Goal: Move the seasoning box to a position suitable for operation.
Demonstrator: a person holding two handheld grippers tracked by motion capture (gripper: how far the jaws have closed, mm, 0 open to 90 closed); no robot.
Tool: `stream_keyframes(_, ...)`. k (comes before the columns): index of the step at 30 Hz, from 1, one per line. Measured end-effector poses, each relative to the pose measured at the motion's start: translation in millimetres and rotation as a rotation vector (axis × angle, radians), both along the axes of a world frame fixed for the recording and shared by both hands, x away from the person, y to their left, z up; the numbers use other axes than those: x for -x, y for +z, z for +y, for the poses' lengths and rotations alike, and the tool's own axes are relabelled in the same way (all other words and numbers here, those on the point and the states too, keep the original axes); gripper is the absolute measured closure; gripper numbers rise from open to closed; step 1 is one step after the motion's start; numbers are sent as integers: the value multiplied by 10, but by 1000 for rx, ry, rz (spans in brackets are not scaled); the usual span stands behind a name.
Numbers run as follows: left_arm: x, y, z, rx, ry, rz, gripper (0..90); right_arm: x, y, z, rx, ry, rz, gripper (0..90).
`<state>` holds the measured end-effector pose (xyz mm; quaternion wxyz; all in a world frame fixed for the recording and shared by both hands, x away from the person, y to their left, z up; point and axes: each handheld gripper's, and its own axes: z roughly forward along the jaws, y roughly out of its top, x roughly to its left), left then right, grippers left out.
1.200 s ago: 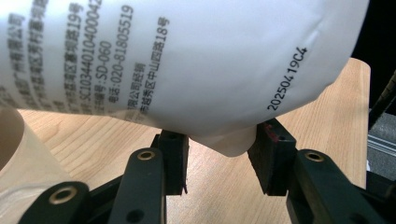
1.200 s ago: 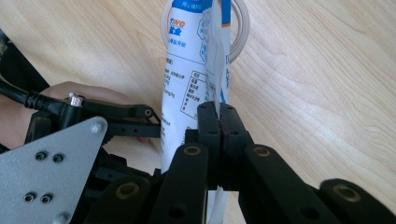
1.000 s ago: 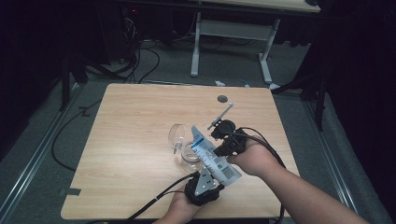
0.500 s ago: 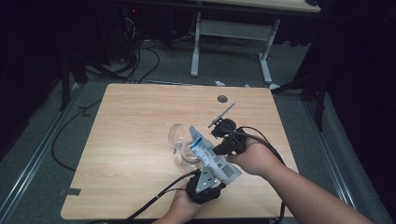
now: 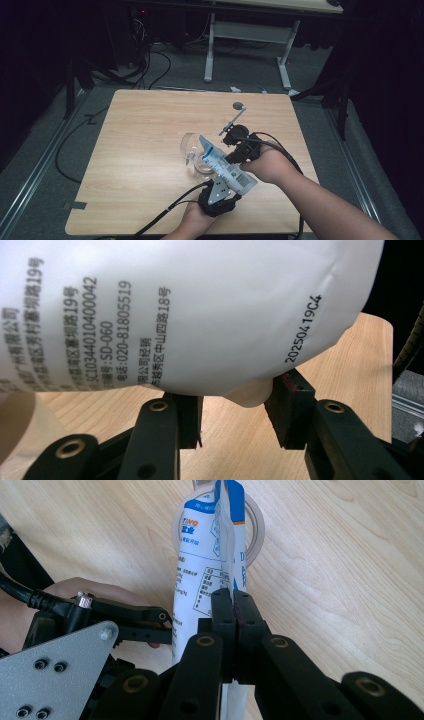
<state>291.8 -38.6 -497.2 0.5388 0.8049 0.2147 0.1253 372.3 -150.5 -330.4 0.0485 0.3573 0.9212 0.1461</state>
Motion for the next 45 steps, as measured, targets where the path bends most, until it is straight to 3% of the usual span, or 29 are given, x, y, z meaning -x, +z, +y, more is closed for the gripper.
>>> stream_keyframes(11,8,6,-6,-17,5,-14,616,-57,1,32,13,-3,36,899)
stream_keyframes(26,13,21,-43,-36,16,-42,615,-72,-1,16,19,-7,24,898)
stream_keyframes(33,24,32,-47,5,17,-32,611,-62,30,46,31,-13,15,898)
stream_keyframes(36,41,26,-37,33,14,-46,611,-54,45,56,30,-10,12,898)
stream_keyframes(45,40,39,-26,48,20,-60,611,-54,71,83,29,-14,1,898)
